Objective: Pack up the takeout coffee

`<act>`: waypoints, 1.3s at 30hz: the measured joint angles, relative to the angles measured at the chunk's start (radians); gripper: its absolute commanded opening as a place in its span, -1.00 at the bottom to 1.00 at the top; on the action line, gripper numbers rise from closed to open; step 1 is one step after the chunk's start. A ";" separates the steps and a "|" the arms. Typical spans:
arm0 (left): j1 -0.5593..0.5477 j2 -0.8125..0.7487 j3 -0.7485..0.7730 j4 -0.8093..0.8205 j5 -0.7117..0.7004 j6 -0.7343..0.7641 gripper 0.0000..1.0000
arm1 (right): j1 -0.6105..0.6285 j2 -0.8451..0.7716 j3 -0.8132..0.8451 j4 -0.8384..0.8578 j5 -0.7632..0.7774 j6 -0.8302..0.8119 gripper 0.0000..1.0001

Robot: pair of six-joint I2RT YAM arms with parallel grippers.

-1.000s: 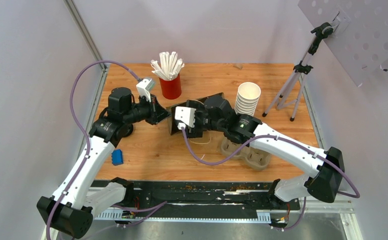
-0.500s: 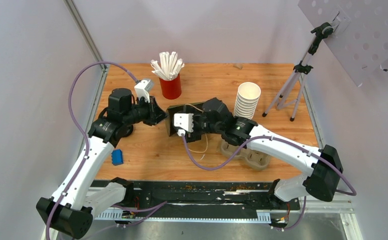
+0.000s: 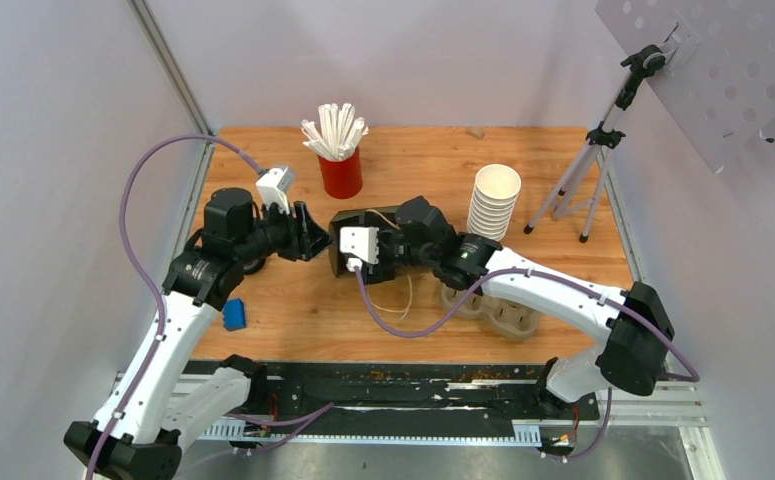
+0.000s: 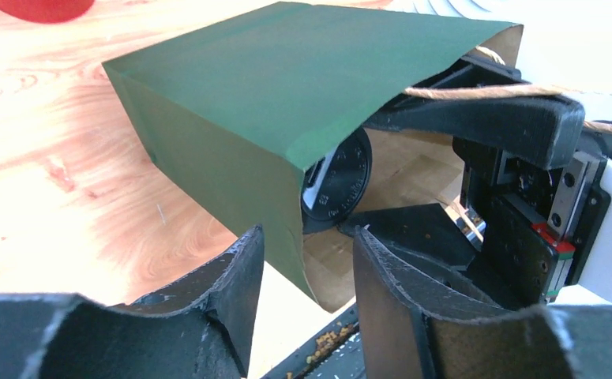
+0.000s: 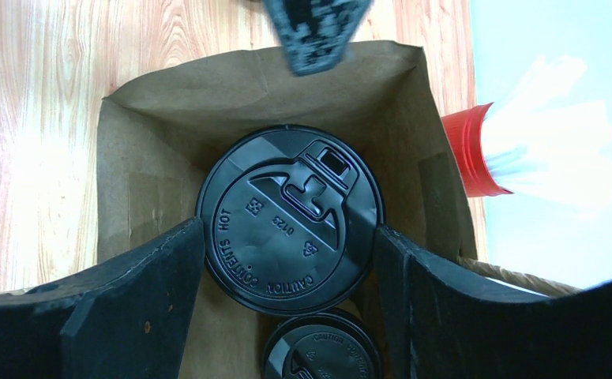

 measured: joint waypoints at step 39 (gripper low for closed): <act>0.000 -0.025 -0.045 -0.083 -0.150 0.001 0.07 | 0.014 0.088 0.063 0.027 0.042 0.013 0.43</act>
